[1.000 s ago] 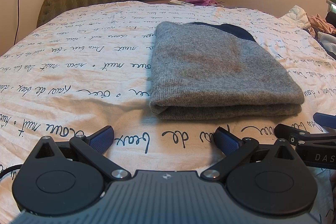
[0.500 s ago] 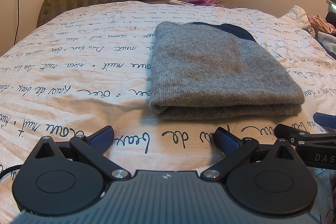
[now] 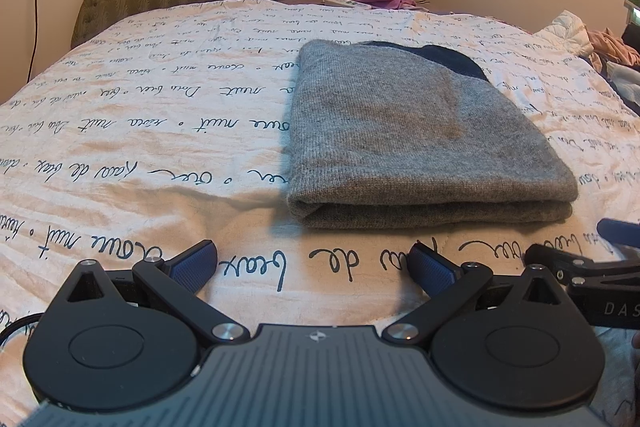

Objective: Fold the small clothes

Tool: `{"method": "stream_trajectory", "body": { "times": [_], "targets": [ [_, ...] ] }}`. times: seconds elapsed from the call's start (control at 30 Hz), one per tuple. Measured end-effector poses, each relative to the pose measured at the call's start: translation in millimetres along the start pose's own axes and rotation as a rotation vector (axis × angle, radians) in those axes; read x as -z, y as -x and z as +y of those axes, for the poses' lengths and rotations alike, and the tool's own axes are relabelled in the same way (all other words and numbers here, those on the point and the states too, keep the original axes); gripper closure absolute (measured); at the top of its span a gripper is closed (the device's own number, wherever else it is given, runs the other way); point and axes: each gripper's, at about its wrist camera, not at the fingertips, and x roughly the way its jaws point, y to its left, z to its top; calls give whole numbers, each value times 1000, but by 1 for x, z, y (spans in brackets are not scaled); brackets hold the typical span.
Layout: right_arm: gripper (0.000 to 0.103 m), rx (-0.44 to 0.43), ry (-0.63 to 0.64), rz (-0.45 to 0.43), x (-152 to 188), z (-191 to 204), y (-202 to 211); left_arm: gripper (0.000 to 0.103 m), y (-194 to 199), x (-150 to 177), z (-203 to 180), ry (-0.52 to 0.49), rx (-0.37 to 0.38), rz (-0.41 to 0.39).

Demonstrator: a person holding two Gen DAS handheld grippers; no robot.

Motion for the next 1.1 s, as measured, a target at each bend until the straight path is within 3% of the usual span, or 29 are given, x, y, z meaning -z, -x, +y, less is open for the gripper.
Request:
{"method": "stream_trajectory", "body": {
  "times": [0.13, 0.43, 0.73, 0.87, 0.93, 1.1],
  "targets": [
    [0, -14, 15, 29, -2, 1, 10, 0, 16, -5, 3, 78, 21, 12],
    [0, -52, 13, -7, -9, 8, 46, 0, 61, -6, -7, 45, 9, 2],
    [0, -41, 21, 1, -11, 13, 47, 0, 61, -8, -5, 74, 33, 21],
    [0, -36, 17, 9, -10, 12, 45, 3, 71, -8, -5, 93, 28, -26],
    [0, -43, 12, 11, -10, 12, 44, 5, 71, -11, -5, 111, 71, -1],
    [0, -44, 5, 14, -10, 13, 43, 2, 79, -11, -15, 50, 88, -20]
  ]
}}
